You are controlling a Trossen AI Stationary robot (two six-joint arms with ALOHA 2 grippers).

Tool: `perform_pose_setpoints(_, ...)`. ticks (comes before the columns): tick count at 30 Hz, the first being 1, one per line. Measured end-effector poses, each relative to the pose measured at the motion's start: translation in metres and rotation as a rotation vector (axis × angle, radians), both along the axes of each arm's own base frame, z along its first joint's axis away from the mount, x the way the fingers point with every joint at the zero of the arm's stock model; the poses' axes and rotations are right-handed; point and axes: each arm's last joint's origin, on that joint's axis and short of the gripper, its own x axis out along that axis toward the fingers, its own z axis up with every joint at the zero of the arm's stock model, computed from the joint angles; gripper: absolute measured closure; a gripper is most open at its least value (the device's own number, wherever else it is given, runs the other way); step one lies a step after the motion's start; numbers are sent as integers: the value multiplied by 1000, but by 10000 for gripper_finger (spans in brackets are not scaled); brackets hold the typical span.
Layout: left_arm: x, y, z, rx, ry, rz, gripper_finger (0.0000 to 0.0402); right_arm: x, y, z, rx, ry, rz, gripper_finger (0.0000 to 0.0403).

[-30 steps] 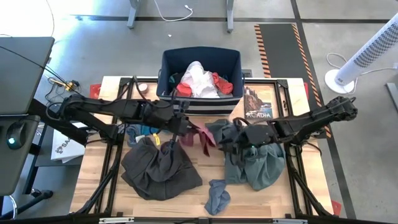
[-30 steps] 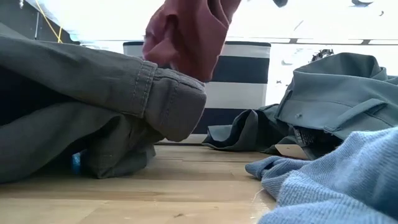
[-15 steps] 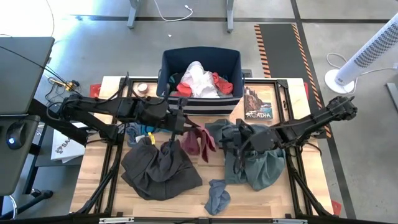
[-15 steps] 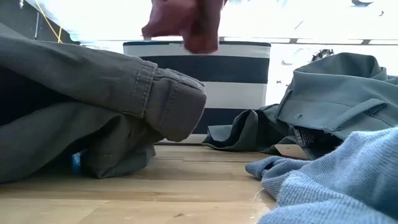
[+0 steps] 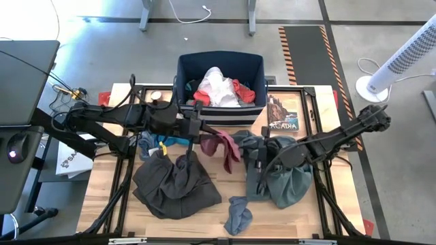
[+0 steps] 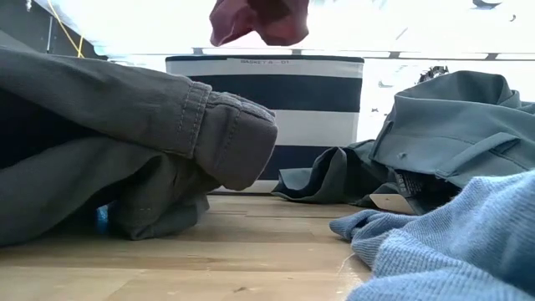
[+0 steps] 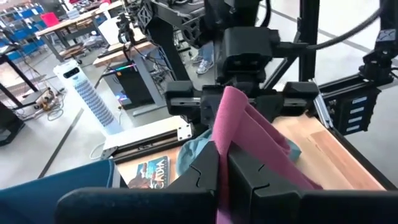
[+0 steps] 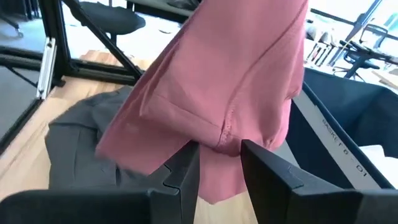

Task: Sort clothes
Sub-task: Put the pink skirt into the blue laundry bin

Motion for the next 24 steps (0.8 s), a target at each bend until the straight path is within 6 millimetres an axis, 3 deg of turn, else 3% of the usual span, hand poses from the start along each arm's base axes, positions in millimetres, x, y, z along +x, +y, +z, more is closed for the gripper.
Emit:
perform_pose_setpoints(16,0,1,0,10,-2,36,397,15,9,4,7,-141,-30,292)
perform_pose_setpoints(19,0,1,0,10,1,36,397,15,9,7,22,-172,-37,315)
perform_pose_setpoints(24,0,1,0,10,1,36,397,16,10,11,44,-204,-12,392)
